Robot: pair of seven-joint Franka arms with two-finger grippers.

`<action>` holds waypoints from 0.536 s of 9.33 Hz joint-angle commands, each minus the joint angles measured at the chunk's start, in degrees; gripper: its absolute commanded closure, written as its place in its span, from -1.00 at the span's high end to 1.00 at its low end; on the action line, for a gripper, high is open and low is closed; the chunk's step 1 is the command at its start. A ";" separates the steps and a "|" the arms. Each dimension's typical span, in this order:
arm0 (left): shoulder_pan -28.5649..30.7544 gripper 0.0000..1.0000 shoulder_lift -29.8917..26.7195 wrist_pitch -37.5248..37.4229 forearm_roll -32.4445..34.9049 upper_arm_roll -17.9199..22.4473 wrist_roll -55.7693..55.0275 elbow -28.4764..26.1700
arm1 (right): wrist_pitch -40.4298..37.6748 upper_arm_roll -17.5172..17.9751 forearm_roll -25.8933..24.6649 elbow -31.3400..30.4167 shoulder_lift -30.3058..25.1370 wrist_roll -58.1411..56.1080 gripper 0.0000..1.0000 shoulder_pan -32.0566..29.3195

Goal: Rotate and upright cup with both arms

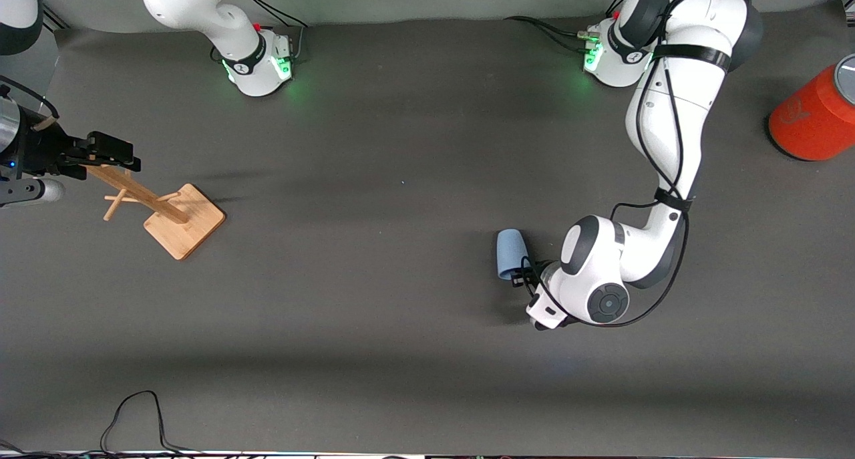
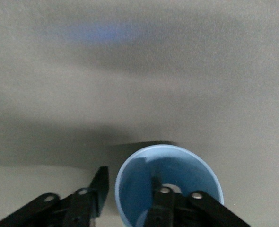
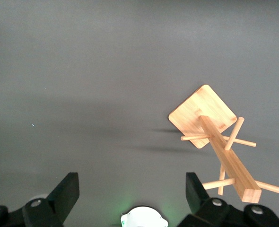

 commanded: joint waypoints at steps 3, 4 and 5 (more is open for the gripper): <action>-0.31 -1.00 -1.64 -5.40 -4.10 0.24 -5.95 0.31 | -0.66 18.02 -4.50 -1.38 -4.88 0.41 1.00 -15.41; -0.48 -1.00 -3.47 -5.85 -3.67 0.15 -6.30 0.40 | -0.57 18.56 -4.50 -2.34 -5.76 0.41 1.00 -16.39; -1.27 -1.00 -4.97 -5.51 -2.79 0.06 -6.74 0.58 | 0.38 24.14 -4.94 -3.66 -6.73 0.41 1.00 -20.66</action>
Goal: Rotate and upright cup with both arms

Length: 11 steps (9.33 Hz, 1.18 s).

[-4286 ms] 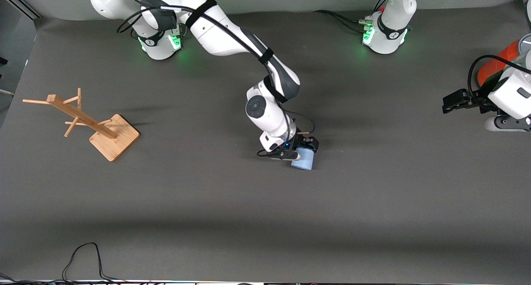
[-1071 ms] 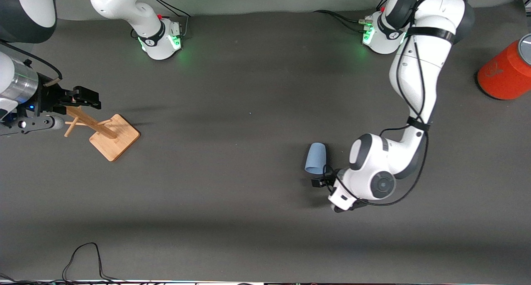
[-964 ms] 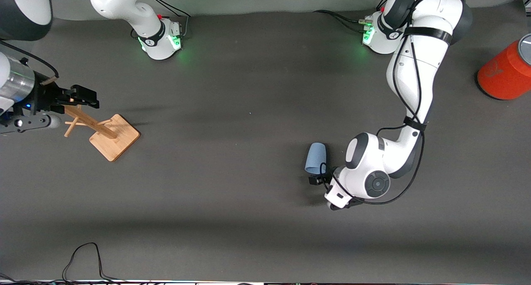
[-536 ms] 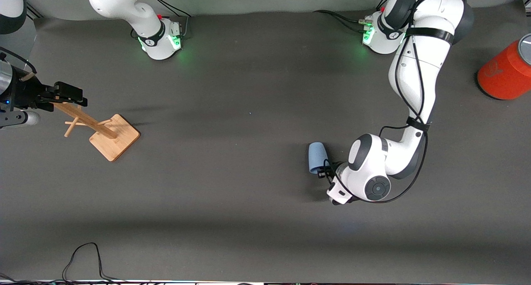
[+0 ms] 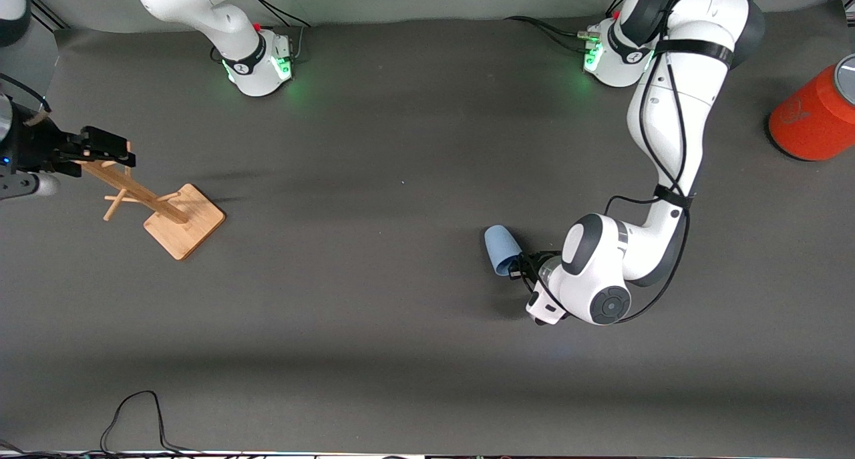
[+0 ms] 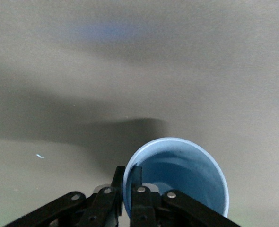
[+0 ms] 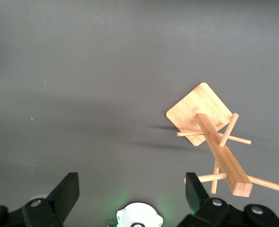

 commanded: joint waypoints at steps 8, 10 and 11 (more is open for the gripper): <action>-16.54 -1.00 -24.17 34.57 30.24 0.96 -13.98 -26.28 | 14.17 29.96 -2.06 -19.48 -13.19 2.34 1.00 -25.18; -16.80 -1.00 -26.84 44.95 45.04 0.87 -25.34 -36.10 | 14.08 29.71 -2.06 -18.78 -12.49 2.43 1.00 -23.44; -19.06 -1.00 -26.50 44.97 53.23 0.87 -34.12 -37.26 | 14.08 28.06 -2.14 -18.51 -12.40 2.52 1.00 -20.73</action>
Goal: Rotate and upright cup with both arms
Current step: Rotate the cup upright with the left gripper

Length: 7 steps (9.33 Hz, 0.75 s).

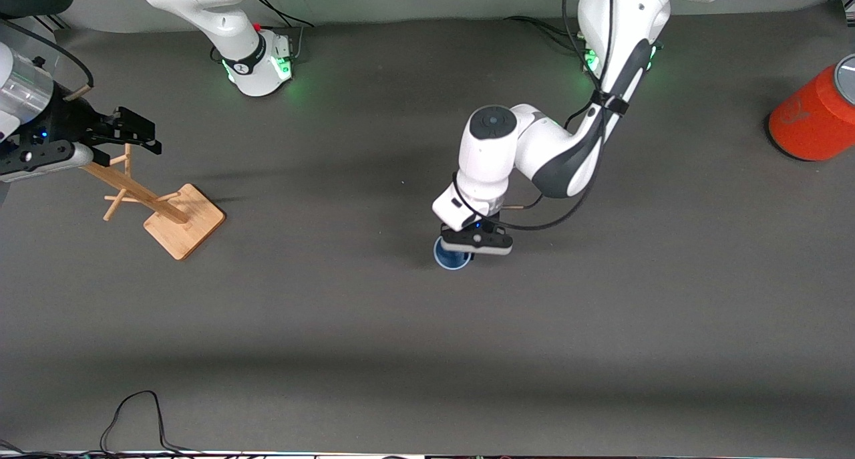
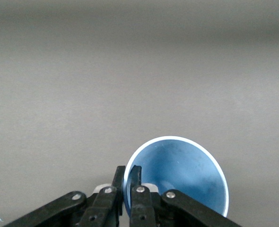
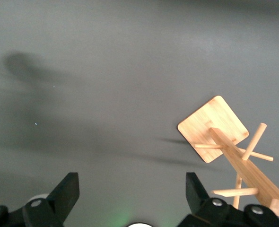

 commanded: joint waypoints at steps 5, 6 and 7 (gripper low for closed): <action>-7.48 -1.00 -1.42 -1.58 33.60 0.68 -38.88 -7.64 | 0.77 -5.95 -0.62 0.25 -0.37 0.72 1.00 6.17; -7.65 -1.00 -1.07 -1.75 34.06 0.68 -40.13 -7.64 | 0.77 -5.95 -0.62 0.25 -0.02 0.80 1.00 6.16; -7.65 -1.00 -0.63 -2.71 34.07 0.68 -40.32 -7.55 | 0.77 -5.95 -0.62 0.69 -0.02 0.80 1.00 6.25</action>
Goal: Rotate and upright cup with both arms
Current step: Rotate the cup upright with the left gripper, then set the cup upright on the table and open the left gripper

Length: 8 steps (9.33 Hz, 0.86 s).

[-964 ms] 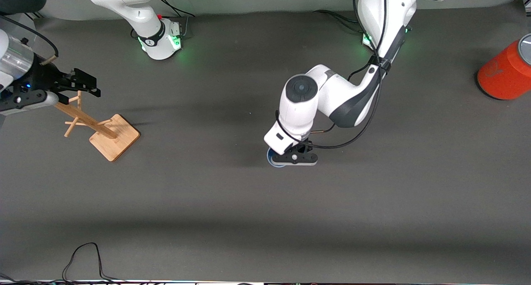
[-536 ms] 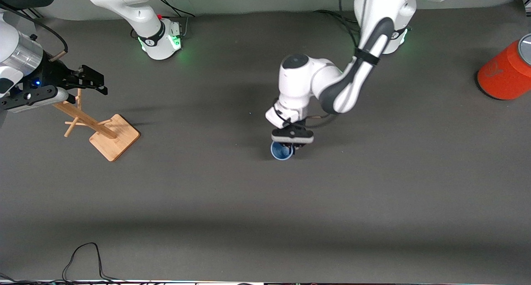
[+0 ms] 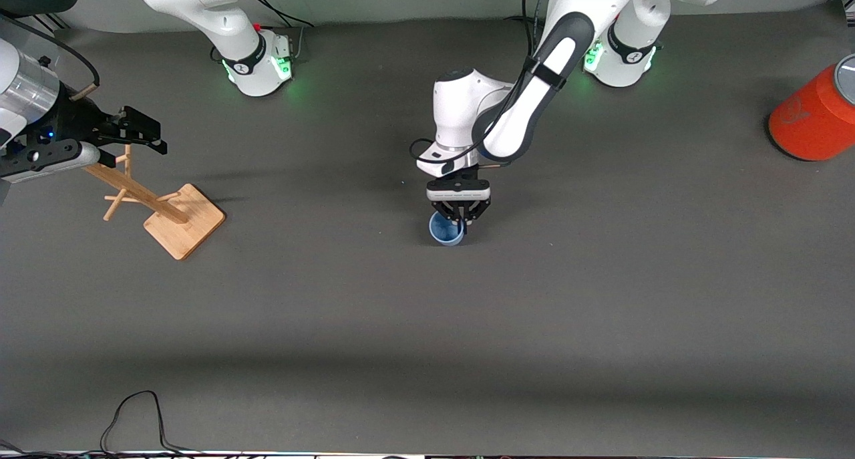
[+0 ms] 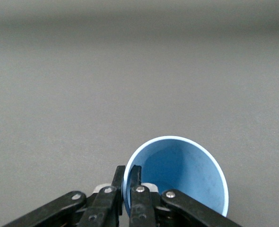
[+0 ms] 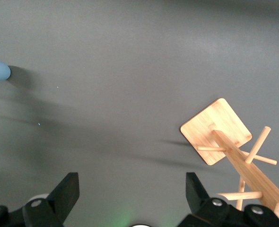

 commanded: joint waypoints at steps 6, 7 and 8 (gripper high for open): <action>-0.98 1.00 0.54 -4.26 1.35 0.44 -1.84 1.62 | 0.65 -0.71 -1.14 1.64 0.16 0.74 1.00 0.71; -0.89 1.00 0.45 -5.15 0.74 0.35 -1.49 2.94 | 0.65 -0.71 -1.14 1.81 0.16 0.74 1.00 0.63; -0.54 1.00 0.28 -5.25 0.30 0.26 -1.23 4.00 | 0.65 -0.88 -1.14 1.82 0.16 0.83 1.00 0.54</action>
